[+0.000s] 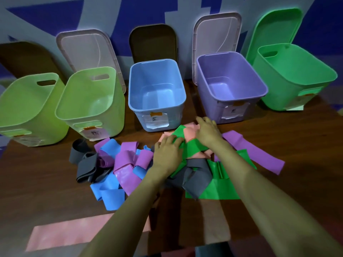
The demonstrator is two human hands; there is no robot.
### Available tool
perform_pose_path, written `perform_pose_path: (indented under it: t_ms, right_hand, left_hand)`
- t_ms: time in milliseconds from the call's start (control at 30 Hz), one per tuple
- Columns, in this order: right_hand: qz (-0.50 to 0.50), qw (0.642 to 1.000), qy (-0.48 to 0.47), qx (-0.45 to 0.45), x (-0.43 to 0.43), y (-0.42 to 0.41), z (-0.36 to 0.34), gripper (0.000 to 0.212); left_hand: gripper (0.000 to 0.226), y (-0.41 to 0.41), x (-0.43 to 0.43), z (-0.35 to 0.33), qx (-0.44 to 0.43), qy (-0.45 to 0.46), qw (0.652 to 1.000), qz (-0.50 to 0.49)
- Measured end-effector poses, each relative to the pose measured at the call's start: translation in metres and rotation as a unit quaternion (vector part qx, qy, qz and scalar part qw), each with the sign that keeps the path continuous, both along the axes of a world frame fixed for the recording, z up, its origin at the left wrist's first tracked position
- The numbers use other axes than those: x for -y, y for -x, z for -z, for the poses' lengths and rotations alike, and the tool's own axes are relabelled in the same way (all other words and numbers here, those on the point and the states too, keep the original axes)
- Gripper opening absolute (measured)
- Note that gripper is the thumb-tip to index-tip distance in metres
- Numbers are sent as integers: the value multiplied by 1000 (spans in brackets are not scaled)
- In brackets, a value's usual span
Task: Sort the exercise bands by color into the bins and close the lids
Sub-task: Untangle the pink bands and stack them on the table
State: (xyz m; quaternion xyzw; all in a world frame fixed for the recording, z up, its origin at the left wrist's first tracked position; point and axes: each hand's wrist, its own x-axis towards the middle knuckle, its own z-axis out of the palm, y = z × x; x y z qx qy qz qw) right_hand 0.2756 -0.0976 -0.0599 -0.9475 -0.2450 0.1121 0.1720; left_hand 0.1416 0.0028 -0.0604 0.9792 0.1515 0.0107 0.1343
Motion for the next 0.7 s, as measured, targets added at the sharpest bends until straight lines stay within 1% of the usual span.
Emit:
perform_pose_path:
  t_ms: [67,167,267,333,400,467,533,633,700]
  right_hand:
    - [29,999,8,12,0,-3,5,49]
    - [63,998,11,21,-1,-3,8,35]
    - [44,997,33,46,2,4,7,24]
    - [46,997,17,66,4,11,1,24]
    - [57,995,-55,67,6,18,-11,21]
    - [60,985,-157,38,9,23,-29,15]
    - [58,971,-231,29,14,29,-51,20]
    - [31,953,-296,59,22,40,-86,20]
    - [6,941,-328,80,25,49,-108,21]
  left_hand:
    - [32,3,-1,2,3,5,1000,-6]
    - [31,4,-3,3,6,5,1000,-14]
    - [45,8,5,1,15,7,1000,-2]
    - [46,11,7,3,25,-8,1000,9]
    - [41,12,7,1,-25,-31,999,24]
    - [39,13,3,0,-72,-27,997,33]
    - [41,17,3,-4,-92,-2,995,33]
    - [44,23,3,-5,-123,15,992,39]
    - [44,26,3,-8,-127,-9,991,37]
